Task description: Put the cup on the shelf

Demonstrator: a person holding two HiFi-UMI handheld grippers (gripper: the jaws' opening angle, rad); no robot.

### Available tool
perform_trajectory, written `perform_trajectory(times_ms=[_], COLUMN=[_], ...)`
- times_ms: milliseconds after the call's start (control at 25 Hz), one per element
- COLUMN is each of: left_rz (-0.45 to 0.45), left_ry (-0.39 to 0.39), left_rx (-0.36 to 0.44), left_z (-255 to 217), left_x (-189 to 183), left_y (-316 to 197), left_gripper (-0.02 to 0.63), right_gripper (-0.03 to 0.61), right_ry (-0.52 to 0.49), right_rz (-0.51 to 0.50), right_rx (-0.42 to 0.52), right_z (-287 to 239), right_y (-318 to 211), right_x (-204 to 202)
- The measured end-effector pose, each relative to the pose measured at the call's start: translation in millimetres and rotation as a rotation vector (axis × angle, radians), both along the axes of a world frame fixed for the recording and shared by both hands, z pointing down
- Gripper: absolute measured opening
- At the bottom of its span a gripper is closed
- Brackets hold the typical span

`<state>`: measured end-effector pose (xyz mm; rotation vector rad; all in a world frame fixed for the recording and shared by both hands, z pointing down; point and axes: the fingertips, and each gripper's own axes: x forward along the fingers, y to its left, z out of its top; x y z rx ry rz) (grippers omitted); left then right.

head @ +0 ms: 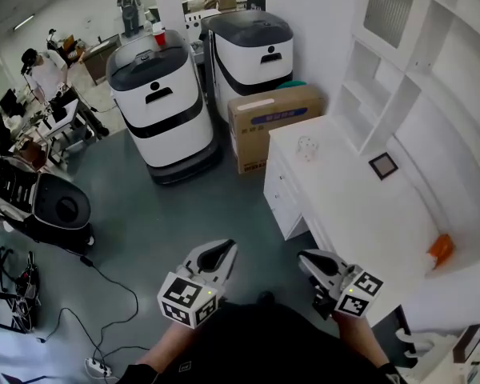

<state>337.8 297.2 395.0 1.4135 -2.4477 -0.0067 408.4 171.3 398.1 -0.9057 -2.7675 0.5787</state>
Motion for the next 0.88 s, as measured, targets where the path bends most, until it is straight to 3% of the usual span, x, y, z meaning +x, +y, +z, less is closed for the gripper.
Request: perform_trajectory(times_ms=[200, 440, 680, 880], left_rz=[0.004, 0.009, 0.069, 0.127], left_ry=[0.045, 0.053, 0.037, 0.016], left_rx=[-0.007, 0.018, 0.032, 0.028], left_z=[13.1, 16.6, 16.0, 11.9], left_x=[-15.1, -57.6, -120.8, -195.6], left_y=[-17.6, -21.9, -31.1, -22.4], left_gripper=[0.028, 0.028, 0.028, 0.028], right_gripper=[0.017, 0.017, 0.017, 0.017], right_ry=[0.024, 0.056, 0.041, 0.031], right_rz=[0.037, 0.03, 0.075, 0.11], right_rx=[-0.009, -0.005, 0.009, 0.006], right_z=[6.9, 15.6, 9.9, 8.0], right_y=[-27.6, -21.6, -19.1, 1.3], right_x=[-12.0, -45.1, -105.5, -181.3])
